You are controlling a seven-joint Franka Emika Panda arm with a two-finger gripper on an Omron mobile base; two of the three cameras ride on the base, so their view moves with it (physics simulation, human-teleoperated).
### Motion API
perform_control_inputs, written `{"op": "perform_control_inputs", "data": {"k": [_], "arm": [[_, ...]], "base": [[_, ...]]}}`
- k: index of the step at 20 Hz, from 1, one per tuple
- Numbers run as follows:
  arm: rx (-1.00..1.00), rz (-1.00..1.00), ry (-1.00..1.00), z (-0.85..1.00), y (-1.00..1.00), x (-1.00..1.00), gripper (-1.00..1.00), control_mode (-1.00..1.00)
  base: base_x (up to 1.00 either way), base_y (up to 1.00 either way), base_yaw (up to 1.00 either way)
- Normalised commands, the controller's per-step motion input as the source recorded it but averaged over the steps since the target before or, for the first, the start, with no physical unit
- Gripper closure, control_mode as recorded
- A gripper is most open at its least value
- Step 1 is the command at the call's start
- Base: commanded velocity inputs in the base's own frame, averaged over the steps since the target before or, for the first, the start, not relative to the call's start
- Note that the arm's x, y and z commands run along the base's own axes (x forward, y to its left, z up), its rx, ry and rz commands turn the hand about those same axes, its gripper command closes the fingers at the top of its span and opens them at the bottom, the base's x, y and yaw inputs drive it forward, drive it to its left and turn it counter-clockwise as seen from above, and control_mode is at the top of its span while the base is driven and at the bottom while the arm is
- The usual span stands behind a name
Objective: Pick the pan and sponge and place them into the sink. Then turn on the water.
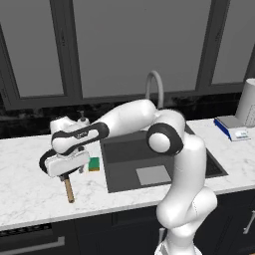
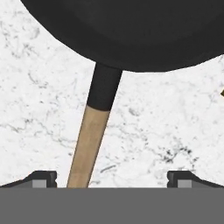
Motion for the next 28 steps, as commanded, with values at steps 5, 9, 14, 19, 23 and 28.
{"op": "perform_control_inputs", "data": {"k": [5,9,14,19,23,28], "arm": [[0.0,0.0,0.0,-0.33,0.2,0.0,-1.0,-1.0],[0.0,0.0,0.0,-0.31,0.1,0.01,-1.0,-1.0],[0.0,0.0,0.0,-0.26,0.01,0.06,-1.0,-1.0],[0.0,0.0,0.0,-0.02,0.0,0.02,1.0,-1.0],[0.0,0.0,0.0,0.0,0.0,0.0,1.0,-1.0],[0.0,0.0,0.0,0.0,0.0,0.0,1.0,-1.0]], "base": [[0.0,0.0,0.0],[0.0,0.0,0.0],[0.0,0.0,0.0],[0.0,0.0,0.0],[0.0,0.0,0.0],[0.0,0.0,0.0]]}}
